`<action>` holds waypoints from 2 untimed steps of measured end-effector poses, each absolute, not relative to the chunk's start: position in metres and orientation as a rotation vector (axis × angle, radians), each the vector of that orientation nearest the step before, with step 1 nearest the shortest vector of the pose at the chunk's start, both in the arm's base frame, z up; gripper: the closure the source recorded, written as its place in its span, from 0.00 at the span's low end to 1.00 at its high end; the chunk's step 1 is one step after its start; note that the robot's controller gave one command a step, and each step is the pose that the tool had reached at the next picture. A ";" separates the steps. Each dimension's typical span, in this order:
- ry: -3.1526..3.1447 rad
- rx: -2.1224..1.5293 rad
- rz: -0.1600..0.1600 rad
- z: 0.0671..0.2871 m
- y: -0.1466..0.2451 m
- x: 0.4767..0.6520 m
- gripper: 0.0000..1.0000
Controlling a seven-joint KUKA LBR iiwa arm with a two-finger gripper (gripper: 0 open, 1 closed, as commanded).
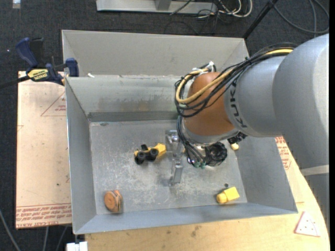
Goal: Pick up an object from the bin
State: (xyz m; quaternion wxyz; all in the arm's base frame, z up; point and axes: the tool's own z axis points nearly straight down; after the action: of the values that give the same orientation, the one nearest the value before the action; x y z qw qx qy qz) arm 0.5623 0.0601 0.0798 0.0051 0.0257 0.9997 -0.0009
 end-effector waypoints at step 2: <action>3.130 0.004 0.001 0.074 0.110 0.602 0.00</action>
Offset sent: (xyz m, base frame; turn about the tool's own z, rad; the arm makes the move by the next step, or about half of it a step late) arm 0.0514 0.0644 -0.0098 -0.0479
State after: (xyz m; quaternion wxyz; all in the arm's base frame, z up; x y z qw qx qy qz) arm 0.6018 0.1103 0.0745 0.0060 0.0013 1.0000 0.0002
